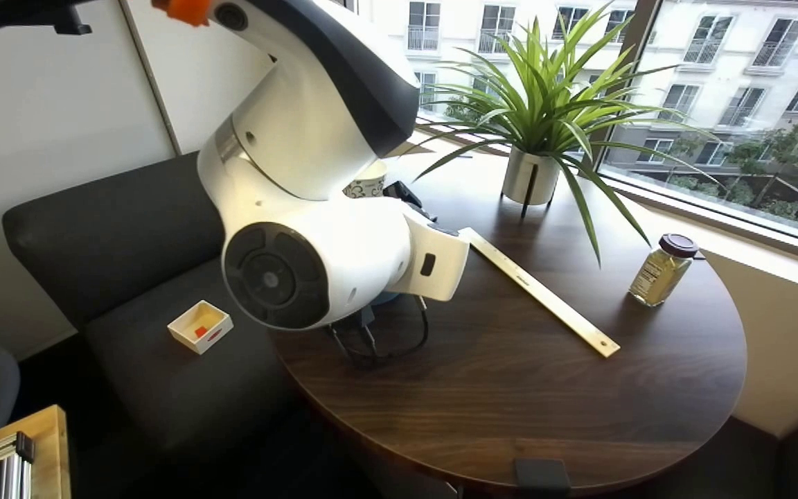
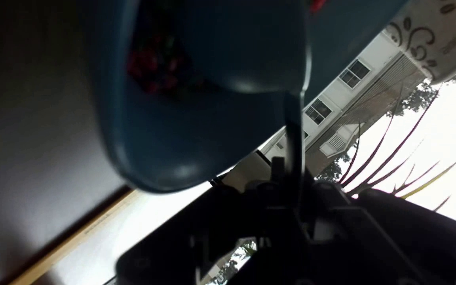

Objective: Use the scooper to pour some of the bowl's contents into the cup

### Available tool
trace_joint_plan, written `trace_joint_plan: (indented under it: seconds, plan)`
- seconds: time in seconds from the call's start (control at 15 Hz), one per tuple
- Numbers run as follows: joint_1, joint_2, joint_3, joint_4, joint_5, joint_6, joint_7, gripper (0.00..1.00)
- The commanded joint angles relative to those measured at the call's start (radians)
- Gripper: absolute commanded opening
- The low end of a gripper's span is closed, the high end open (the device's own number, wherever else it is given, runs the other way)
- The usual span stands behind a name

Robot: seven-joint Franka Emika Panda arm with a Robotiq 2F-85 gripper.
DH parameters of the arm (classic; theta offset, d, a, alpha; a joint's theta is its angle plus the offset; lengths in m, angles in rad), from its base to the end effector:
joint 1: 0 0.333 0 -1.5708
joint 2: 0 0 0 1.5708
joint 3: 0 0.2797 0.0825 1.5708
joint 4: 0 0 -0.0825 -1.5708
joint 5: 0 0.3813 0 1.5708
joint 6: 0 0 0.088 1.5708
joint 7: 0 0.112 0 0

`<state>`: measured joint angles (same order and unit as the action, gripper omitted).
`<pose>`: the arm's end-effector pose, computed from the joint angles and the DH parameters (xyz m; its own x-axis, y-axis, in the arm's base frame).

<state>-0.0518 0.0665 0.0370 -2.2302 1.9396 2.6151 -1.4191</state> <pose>0.5413 -0.0265 0.3162 0.6304 -0.4891 0.6028 0.0624 -0.7421 -0.6674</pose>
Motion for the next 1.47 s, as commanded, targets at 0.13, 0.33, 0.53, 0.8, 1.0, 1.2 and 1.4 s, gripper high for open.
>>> trace_joint_plan:
  seconds: [0.13, 0.33, 0.53, 0.8, 1.0, 1.2, 1.4]
  plan:
    - [-0.025, 0.026, -0.037, 0.017, -0.175, -0.133, 0.379, 0.02]
    - [-0.023, 0.022, -0.078, 0.028, -0.188, -0.231, 0.528, 0.02]
    - [-0.036, 0.024, -0.105, 0.036, -0.177, -0.316, 0.663, 0.02]
    - [-0.059, 0.02, -0.137, 0.036, -0.154, -0.431, 0.782, 0.02]
    - [-0.071, -0.007, -0.152, 0.016, -0.107, -0.526, 0.82, 0.02]
    - [-0.057, -0.05, -0.142, -0.01, -0.047, -0.549, 0.79, 0.02]
    - [-0.031, -0.095, -0.117, -0.027, 0.011, -0.526, 0.745, 0.02]
